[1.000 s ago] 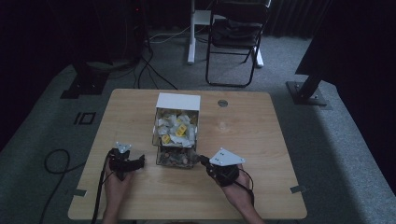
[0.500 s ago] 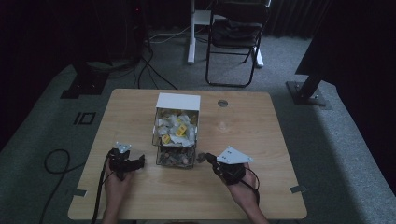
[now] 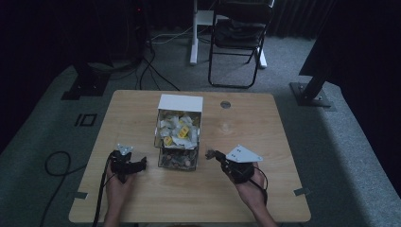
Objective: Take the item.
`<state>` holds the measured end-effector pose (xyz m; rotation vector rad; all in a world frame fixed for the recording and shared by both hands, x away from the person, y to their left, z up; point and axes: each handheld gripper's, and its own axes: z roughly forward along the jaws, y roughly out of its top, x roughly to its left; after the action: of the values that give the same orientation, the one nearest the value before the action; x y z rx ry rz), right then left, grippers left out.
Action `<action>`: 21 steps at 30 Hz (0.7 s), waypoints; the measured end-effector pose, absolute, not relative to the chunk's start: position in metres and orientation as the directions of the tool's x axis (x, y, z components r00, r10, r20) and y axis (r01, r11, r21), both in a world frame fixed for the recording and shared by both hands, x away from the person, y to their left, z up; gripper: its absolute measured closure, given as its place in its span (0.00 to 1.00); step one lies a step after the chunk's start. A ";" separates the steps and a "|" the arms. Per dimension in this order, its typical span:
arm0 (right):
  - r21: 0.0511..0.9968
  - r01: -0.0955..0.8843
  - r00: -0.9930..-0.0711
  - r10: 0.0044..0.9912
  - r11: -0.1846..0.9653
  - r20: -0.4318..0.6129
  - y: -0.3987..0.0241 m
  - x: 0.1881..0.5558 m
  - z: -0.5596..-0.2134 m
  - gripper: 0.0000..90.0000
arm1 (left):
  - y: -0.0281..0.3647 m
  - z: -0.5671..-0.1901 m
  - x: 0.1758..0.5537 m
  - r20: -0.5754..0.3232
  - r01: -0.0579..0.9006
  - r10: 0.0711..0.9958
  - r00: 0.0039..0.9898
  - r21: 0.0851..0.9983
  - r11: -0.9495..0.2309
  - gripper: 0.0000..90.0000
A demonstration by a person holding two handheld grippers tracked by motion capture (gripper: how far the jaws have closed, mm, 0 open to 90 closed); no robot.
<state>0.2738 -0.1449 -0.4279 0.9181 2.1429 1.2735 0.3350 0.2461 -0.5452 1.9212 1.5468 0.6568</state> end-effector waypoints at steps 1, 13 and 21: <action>0.890 0.303 -0.657 0.751 0.339 -0.063 -0.146 0.274 -0.428 1.00 | 0.246 -0.545 0.335 0.018 0.692 0.978 0.206 0.704 -0.159 0.15; 0.888 0.308 -0.629 0.773 0.341 -0.079 -0.154 0.284 -0.427 1.00 | 0.246 -0.545 0.335 0.017 0.692 0.978 0.206 0.704 -0.158 0.15; 0.889 0.319 -0.605 0.793 0.330 -0.077 -0.159 0.291 -0.428 1.00 | 0.246 -0.545 0.335 0.018 0.692 0.978 0.206 0.704 -0.159 0.15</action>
<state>0.2910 -0.1594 -0.4282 0.9743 2.0909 1.2278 0.3350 0.2461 -0.5452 1.9212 1.5469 0.6569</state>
